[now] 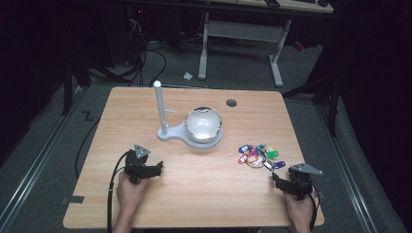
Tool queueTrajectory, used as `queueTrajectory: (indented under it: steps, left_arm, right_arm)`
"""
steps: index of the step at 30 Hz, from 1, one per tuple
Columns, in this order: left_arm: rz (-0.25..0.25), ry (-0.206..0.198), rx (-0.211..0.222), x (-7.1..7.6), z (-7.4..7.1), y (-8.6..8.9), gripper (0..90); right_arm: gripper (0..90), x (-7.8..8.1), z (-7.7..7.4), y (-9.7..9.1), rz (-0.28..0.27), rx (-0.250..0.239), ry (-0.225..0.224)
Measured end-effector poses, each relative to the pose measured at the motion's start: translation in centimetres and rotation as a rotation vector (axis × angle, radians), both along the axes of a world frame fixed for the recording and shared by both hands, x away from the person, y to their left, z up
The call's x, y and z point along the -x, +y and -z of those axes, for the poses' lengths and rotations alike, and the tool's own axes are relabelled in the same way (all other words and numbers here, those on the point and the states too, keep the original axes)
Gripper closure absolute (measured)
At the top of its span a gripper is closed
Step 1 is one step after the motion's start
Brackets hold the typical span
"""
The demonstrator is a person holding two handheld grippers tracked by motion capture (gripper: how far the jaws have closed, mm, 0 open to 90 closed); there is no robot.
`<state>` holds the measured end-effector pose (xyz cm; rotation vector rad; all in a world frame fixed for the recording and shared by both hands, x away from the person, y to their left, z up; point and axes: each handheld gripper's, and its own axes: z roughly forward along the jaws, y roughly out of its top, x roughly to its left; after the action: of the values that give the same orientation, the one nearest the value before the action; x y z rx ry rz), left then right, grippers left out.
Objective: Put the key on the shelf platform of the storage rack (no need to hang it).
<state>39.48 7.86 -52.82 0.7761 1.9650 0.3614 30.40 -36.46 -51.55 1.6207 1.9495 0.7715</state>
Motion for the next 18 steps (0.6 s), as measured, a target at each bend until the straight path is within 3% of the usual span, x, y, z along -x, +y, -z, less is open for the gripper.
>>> queueTrajectory:
  steps: [18]
  left_arm:
    - [0.004,-0.002,-0.004,-0.01,0.02,0.02,17.0]
  right_arm:
    - [29.5,-0.10,0.00,-0.03,-0.013,-0.003,0.000]
